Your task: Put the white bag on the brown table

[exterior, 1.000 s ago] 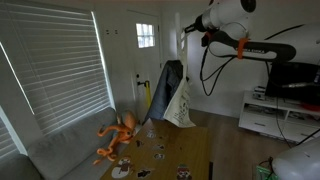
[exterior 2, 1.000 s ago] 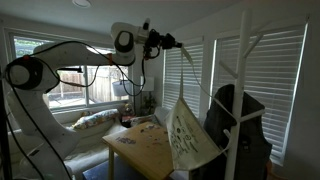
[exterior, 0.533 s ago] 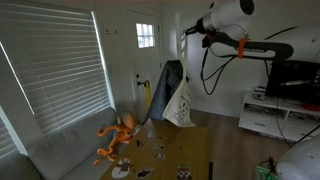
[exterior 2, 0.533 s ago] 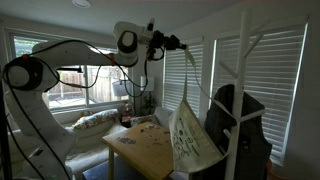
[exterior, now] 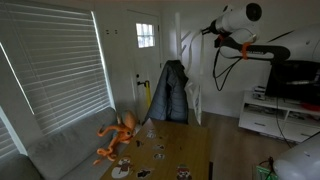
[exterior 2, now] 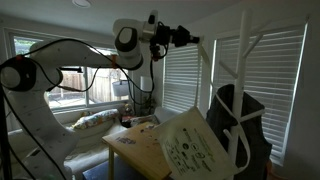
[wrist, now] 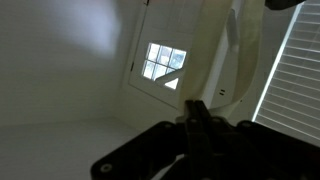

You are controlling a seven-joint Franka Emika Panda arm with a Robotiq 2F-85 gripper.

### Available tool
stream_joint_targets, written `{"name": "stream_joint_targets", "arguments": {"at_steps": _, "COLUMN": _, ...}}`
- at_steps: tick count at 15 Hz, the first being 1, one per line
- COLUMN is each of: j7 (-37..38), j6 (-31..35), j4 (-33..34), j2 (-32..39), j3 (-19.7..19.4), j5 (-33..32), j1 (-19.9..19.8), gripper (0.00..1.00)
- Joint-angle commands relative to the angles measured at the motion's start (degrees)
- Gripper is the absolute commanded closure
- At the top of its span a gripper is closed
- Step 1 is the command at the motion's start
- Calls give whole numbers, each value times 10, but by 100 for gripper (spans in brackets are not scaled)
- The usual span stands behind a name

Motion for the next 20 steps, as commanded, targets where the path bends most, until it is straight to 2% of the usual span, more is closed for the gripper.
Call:
{"name": "stream_joint_targets", "arguments": {"at_steps": 1, "j7": 68, "j6": 68, "j4": -22, "j2": 25, "j3": 12, "j5": -29, "j1": -56, "gripper": 99}}
{"name": "stream_joint_targets", "arguments": {"at_steps": 3, "j7": 114, "j6": 105, "j4": -22, "j2": 43, "j3": 30, "j5": -55, "j1": -103, "gripper": 99}}
{"name": "stream_joint_targets", "arguments": {"at_steps": 6, "j7": 215, "j6": 154, "j4": 1, "j2": 73, "j3": 87, "j5": -132, "j1": -224, "gripper": 99}}
{"name": "stream_joint_targets", "arguments": {"at_steps": 8, "j7": 267, "j6": 142, "j4": 14, "j2": 72, "j3": 130, "j5": -187, "j1": -304, "gripper": 99}}
{"name": "stream_joint_targets", "arguments": {"at_steps": 13, "j7": 249, "j6": 87, "j4": 2, "j2": 41, "j3": 156, "j5": -213, "j1": -342, "gripper": 99}}
{"name": "stream_joint_targets", "arguments": {"at_steps": 16, "j7": 172, "j6": 38, "j4": -27, "j2": 27, "j3": 138, "j5": -175, "j1": -291, "gripper": 99}}
{"name": "stream_joint_targets", "arguments": {"at_steps": 18, "j7": 134, "j6": 2, "j4": -27, "j2": 15, "j3": 137, "j5": -187, "j1": -288, "gripper": 99}}
{"name": "stream_joint_targets", "arguments": {"at_steps": 20, "j7": 93, "j6": -16, "j4": -25, "j2": 10, "j3": 123, "j5": -147, "j1": -256, "gripper": 99}}
